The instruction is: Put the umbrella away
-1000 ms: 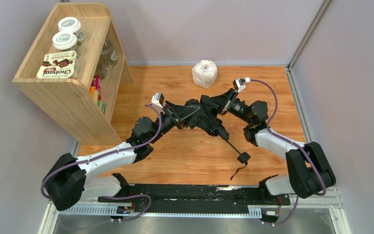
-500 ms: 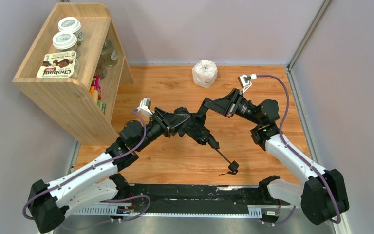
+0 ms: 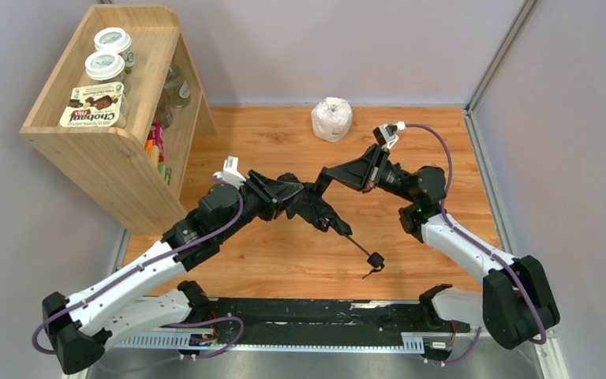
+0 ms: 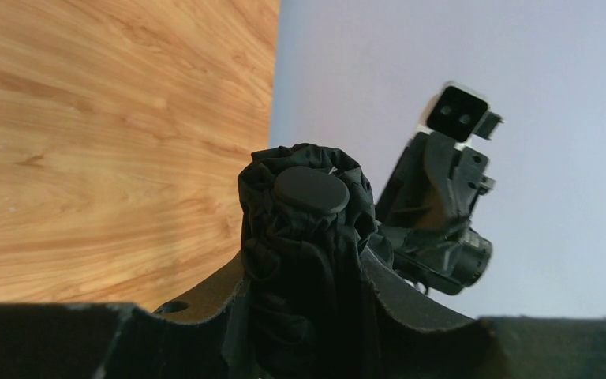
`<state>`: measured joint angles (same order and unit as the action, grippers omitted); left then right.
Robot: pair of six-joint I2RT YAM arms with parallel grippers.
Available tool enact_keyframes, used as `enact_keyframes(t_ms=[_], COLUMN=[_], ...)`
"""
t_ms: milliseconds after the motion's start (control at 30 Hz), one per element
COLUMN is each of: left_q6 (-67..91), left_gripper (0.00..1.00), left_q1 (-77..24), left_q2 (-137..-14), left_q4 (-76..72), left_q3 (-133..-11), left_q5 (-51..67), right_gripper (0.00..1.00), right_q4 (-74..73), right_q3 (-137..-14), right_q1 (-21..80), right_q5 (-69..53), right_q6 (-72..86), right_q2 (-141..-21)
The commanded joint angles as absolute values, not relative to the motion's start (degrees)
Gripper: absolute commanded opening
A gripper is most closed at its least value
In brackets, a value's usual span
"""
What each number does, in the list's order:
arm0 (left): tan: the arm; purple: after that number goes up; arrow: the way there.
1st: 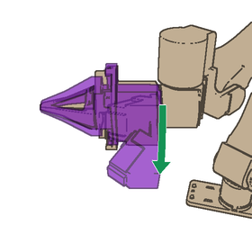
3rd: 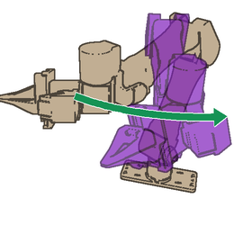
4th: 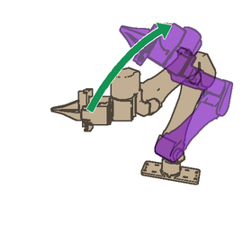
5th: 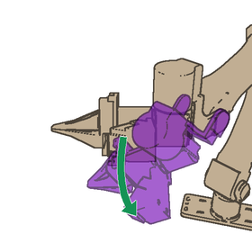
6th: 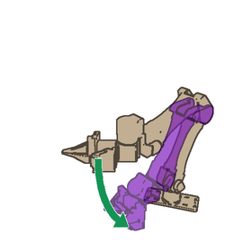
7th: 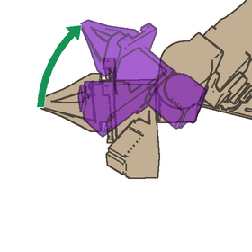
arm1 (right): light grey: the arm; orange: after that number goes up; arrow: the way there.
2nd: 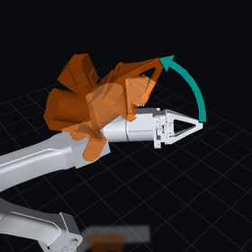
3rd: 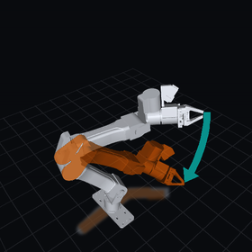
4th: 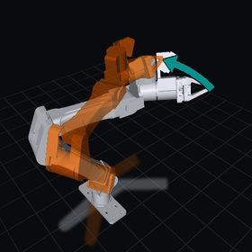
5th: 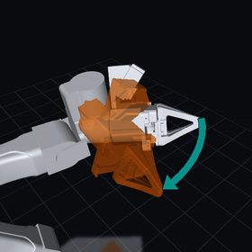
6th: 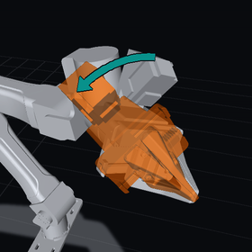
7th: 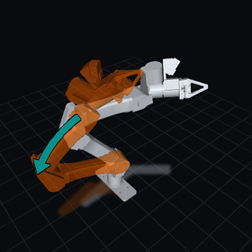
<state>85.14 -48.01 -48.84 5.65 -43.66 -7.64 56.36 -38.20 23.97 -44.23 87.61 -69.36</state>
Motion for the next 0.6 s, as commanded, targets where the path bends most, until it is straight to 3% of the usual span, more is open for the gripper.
enact_keyframes(t_ms=[0,167,267,333,433,467,533,567], left_q6=[85.0,84.8,82.7,82.6,79.8,78.8,76.1,75.2], left_gripper=[0.0,0.0,0.0,0.0,0.0,0.0,0.0,0.0], left_q1=[-47.9,-48.3,-48.3,-48.3,-48.3,-48.3,-48.3,-48.3], left_q2=[-51.0,-50.4,-50.4,-50.1,-46.9,-46.0,-44.7,-44.2], left_q4=[19.8,20.5,9.3,6.9,-7.4,-11.2,-23.9,-28.0], left_q3=[-41.7,-40.7,-36.8,-34.7,-29.0,-27.8,-24.1,-24.2], left_q5=[-12.8,-15.6,-14.0,-12.4,-10.4,-10.2,-9.9,-9.6], right_gripper=[0.0,0.0,0.0,0.0,0.0,0.1,0.75,0.87], right_q4=[57.4,46.3,32.6,21.9,-6.5,-9.5,-12.6,-12.7], right_q3=[-38.8,-37.7,-38.0,-40.4,-47.2,-47.4,-46.8,-46.1], right_q1=[23.6,26.2,26.2,26.5,26.5,25.9,23.6,22.3], right_q5=[-42.8,-43.8,-41.3,-39.6,-29.8,-27.9,-25.5,-26.2], right_q6=[86.7,77.5,65.0,57.3,43.7,41.7,41.7,42.7], right_q2=[-66.5,-62.9,-61.3,-61.8,-62.2,-61.8,-61.0,-60.3])
